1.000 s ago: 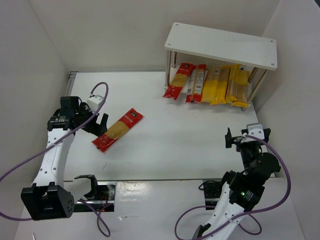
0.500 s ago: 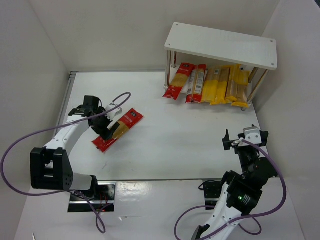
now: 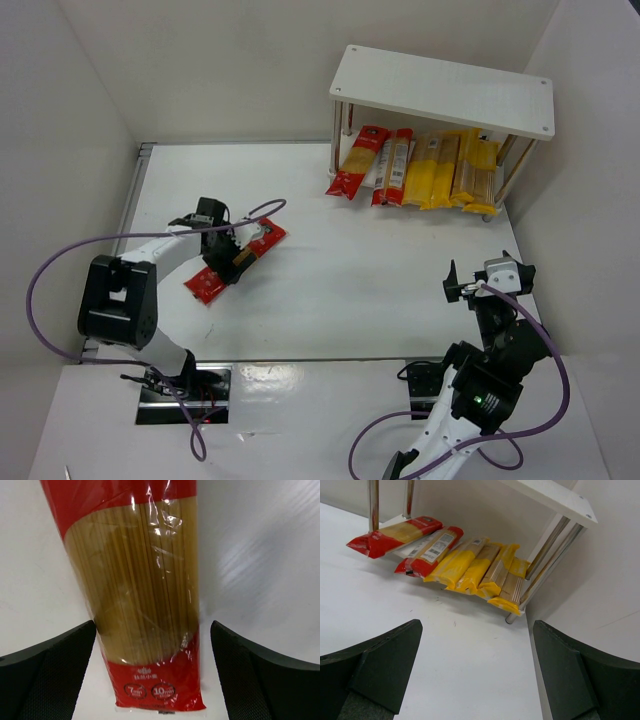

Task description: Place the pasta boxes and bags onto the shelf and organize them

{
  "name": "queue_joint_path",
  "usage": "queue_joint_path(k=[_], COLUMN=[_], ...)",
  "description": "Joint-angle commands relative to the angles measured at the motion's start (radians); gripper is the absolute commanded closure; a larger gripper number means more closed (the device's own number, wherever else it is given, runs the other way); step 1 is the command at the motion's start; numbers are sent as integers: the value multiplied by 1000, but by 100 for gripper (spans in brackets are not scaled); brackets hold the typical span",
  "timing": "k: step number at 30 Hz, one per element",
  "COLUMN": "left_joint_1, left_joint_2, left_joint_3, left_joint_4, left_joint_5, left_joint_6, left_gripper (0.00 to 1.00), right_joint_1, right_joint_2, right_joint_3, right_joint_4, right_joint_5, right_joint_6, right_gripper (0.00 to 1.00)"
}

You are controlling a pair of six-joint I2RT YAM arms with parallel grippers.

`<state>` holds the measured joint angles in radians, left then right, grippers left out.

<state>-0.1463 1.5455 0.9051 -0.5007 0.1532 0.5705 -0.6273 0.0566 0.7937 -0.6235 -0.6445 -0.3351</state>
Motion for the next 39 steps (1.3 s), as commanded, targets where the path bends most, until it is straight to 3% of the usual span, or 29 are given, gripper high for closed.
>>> queue_joint_path(k=[1,10,13,15,16,22,39], left_joint_1=[-4,-4,-4,-4,-4,-13,-56], left_joint_2=[53,125,149,174,174,70,-139], left_joint_3=[-14,-5,-5,5,5,18,248], left_joint_4=[50,70,60,51,51,39,-147], left_joint_5=[-14,-41,-41,-41,-41,-41,304], left_joint_6=[-6,3,3,3,3,-35,-227], left_gripper=[0,3,26,81,100,100,100], right_joint_1=[-6,-6,-6,-6,-6,-6,-6], right_joint_2=[-6,-15,-15,-24,-24,-24,-34], right_joint_3=[1,1,1,1,1,1,1], right_joint_4=[-2,-2,-2,-2,-2,-2,-2], right_joint_5=[-7,-7,-7,-7,-7,-7,2], right_joint_6=[-7,-7,-7,-7,-7,-7,-7], right_gripper=[0,0,0,0,0,0,0])
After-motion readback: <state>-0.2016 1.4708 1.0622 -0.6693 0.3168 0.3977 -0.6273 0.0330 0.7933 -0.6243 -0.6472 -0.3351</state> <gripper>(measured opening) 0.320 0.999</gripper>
